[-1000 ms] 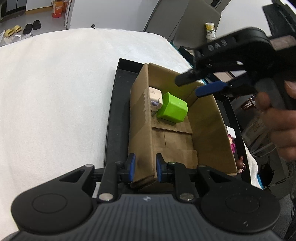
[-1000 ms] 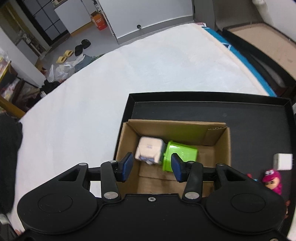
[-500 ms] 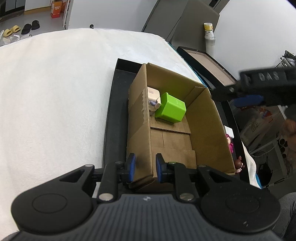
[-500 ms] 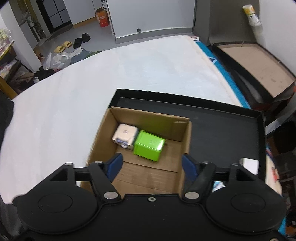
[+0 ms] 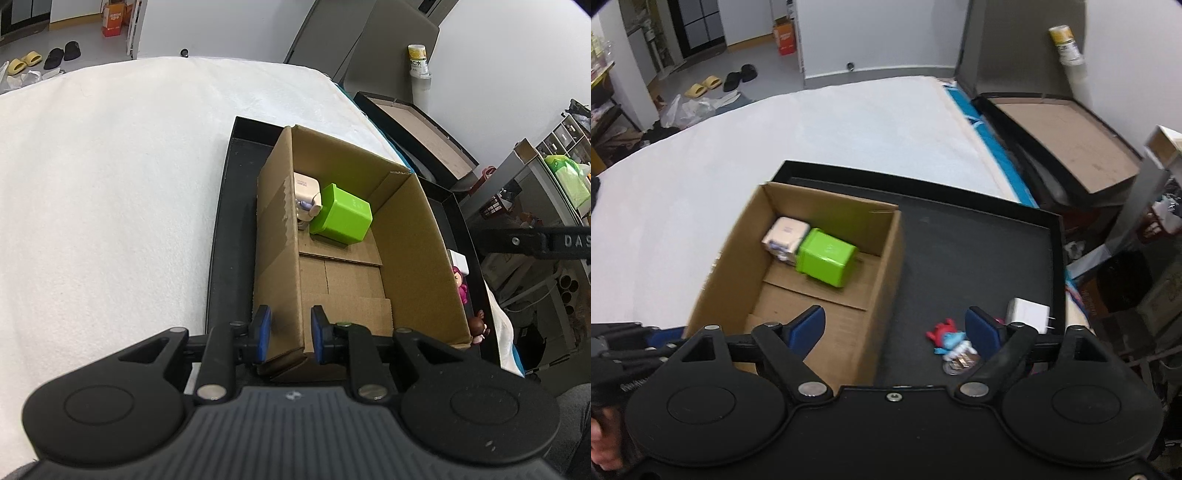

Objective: Organize rigid objects
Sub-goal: 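Move the right gripper back over the figurines on the tray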

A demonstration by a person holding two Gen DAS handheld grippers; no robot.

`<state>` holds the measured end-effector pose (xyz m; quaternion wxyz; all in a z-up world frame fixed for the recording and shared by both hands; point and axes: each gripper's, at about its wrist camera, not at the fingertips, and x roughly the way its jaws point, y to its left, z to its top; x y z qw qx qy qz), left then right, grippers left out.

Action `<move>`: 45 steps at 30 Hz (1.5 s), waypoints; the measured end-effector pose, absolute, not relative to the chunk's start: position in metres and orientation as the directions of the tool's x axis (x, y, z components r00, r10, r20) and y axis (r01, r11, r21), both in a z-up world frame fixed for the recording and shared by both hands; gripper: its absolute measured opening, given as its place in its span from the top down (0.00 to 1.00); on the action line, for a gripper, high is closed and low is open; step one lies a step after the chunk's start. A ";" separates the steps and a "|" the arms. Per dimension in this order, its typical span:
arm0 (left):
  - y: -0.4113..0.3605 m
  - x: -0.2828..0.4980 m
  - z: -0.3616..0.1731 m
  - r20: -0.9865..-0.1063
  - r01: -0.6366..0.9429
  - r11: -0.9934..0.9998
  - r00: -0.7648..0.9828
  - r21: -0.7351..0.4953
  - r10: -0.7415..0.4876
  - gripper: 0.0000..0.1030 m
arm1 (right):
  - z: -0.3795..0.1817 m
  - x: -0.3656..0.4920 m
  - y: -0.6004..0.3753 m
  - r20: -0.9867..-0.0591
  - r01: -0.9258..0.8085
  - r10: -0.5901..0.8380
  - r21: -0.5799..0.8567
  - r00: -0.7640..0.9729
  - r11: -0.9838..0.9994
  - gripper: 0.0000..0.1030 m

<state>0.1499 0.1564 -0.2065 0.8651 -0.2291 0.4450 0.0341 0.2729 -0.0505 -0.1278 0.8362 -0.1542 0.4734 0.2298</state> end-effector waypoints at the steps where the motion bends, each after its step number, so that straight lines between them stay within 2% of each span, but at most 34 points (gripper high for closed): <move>1: 0.156 0.150 -0.206 -0.785 -0.263 0.893 0.602 -0.366 -0.145 0.80 | -0.128 0.272 -0.055 -0.858 -0.524 0.232 -0.050 0.459 0.850 0.18; 8: 0.156 0.150 -0.206 -0.786 -0.263 0.893 0.602 -0.365 -0.144 0.80 | -0.126 0.270 -0.092 -0.829 -0.450 0.210 -0.056 0.518 0.891 0.11; 16: 0.156 0.150 -0.206 -0.788 -0.258 0.899 0.599 -0.355 -0.139 0.80 | -0.135 0.270 -0.134 -0.843 -0.407 0.222 0.005 0.489 0.913 0.11; 25: 0.154 0.148 -0.203 -0.786 -0.255 0.903 0.604 -0.345 -0.130 0.80 | -0.151 0.274 -0.154 -0.853 -0.388 0.198 -0.005 0.483 0.922 0.11; 33: 0.154 0.145 -0.201 -0.778 -0.245 0.908 0.615 -0.341 -0.126 0.80 | -0.185 0.285 -0.186 -0.886 -0.266 0.176 0.062 0.429 0.962 0.11; 39: 0.153 0.145 -0.201 -0.778 -0.246 0.906 0.615 -0.343 -0.128 0.80 | -0.190 0.291 -0.196 -0.892 -0.202 0.163 0.082 0.423 0.976 0.15; 45: 0.152 0.144 -0.199 -0.776 -0.252 0.905 0.619 -0.343 -0.122 0.80 | -0.208 0.300 -0.205 -0.925 -0.171 0.185 0.134 0.332 0.976 0.34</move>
